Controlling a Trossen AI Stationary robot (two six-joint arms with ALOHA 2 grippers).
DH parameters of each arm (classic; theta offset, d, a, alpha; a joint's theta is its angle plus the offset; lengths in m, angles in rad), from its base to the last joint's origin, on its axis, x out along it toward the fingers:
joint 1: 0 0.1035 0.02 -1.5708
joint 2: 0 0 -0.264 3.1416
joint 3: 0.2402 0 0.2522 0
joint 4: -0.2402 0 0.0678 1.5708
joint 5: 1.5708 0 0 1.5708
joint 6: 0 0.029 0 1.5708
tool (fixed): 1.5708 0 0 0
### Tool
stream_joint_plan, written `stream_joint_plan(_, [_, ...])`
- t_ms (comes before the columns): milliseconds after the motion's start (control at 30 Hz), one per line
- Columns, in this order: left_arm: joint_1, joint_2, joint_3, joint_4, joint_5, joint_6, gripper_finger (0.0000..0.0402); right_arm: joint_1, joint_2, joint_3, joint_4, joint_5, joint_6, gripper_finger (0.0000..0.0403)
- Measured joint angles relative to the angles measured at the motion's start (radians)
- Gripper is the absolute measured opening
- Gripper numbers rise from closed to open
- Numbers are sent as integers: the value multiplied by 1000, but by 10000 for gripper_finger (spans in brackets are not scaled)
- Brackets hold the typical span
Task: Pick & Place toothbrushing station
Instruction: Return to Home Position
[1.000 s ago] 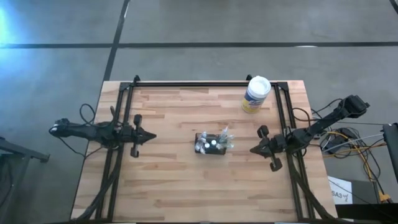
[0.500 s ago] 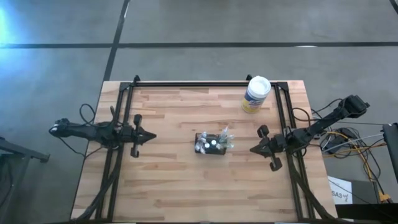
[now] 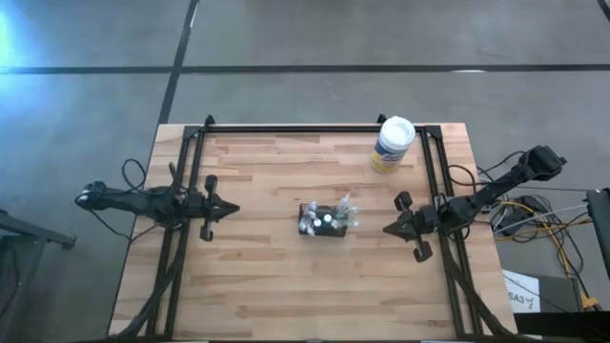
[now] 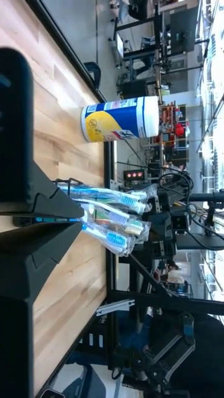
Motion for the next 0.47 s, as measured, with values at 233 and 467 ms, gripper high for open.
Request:
stream_joint_plan(233, [0, 0, 0, 0, 0, 0, 26, 0, 0, 0, 0, 0, 1, 8])
stream_joint_plan(467, [0, 0, -1, 0, 0, 0, 26, 0, 0, 0, 0, 0, -4, 8])
